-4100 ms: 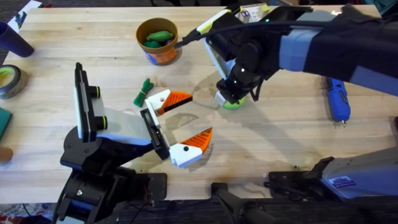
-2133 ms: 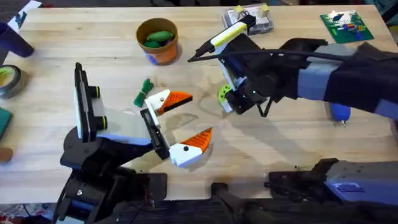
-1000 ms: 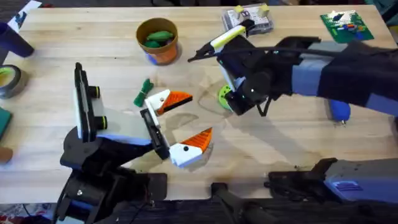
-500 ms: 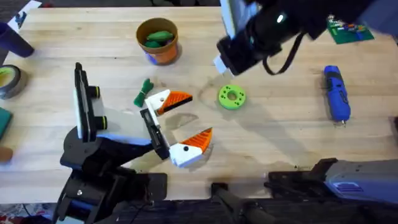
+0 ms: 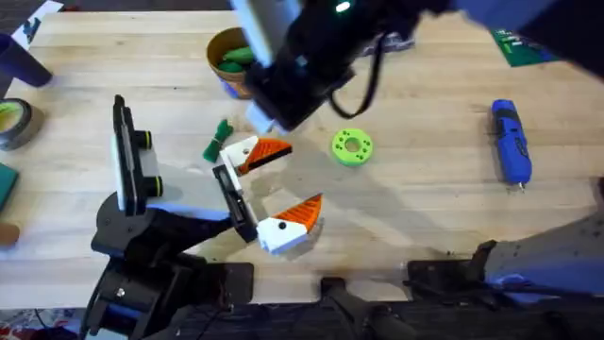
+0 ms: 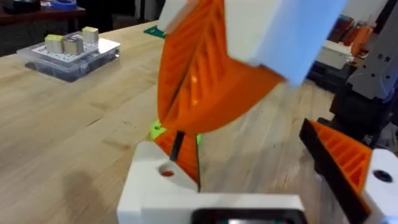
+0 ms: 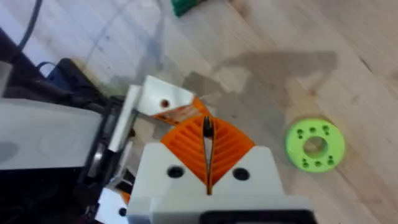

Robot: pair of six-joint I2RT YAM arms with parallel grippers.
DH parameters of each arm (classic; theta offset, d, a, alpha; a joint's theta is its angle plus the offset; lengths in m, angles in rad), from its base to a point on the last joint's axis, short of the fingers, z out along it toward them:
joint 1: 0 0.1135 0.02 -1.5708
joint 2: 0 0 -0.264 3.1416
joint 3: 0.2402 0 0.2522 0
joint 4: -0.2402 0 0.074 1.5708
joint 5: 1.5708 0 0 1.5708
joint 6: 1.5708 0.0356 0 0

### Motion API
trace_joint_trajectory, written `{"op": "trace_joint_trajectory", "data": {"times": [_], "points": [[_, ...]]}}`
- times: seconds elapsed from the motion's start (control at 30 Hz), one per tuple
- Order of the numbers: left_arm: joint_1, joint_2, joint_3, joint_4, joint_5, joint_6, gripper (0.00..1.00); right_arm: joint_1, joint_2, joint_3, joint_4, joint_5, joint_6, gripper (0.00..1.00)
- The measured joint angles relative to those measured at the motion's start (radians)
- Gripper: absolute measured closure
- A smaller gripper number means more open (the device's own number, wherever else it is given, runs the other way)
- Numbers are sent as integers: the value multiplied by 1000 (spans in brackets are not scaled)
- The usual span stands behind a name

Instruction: Pick up the gripper from the table and insert it into the empty holder that is missing its gripper. Then pick up a screw, insert it into the mounting hole, and use the screwdriver to tighten it. Finally, clean up the table by picking up the vegetable and placing it into the bucket.

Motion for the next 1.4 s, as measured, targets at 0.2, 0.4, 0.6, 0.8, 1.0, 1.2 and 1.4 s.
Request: {"op": "trace_joint_trajectory", "data": {"times": [0.2, 0.4, 0.6, 0.8, 1.0, 1.2, 1.4], "points": [[0, 0, 0, 0, 0, 0, 7, 75, 44, 28, 33, -8, -11, 995], [0, 0, 0, 0, 0, 0, 7, 101, 44, 31, 34, -24, -29, 995], [0, 0, 0, 0, 0, 0, 7, 101, 44, 31, 22, -22, -34, 995], [0, 0, 0, 0, 0, 0, 7, 101, 44, 31, 24, -2, -37, 995], [0, 0, 0, 0, 0, 0, 7, 101, 50, 31, 23, -1, -37, 995], [0, 0, 0, -1, 0, -3, 7, 101, 85, 32, 23, 0, -37, 995], [0, 0, 0, 0, 0, -4, 7, 101, 92, 32, 25, 0, -41, 995]]}}
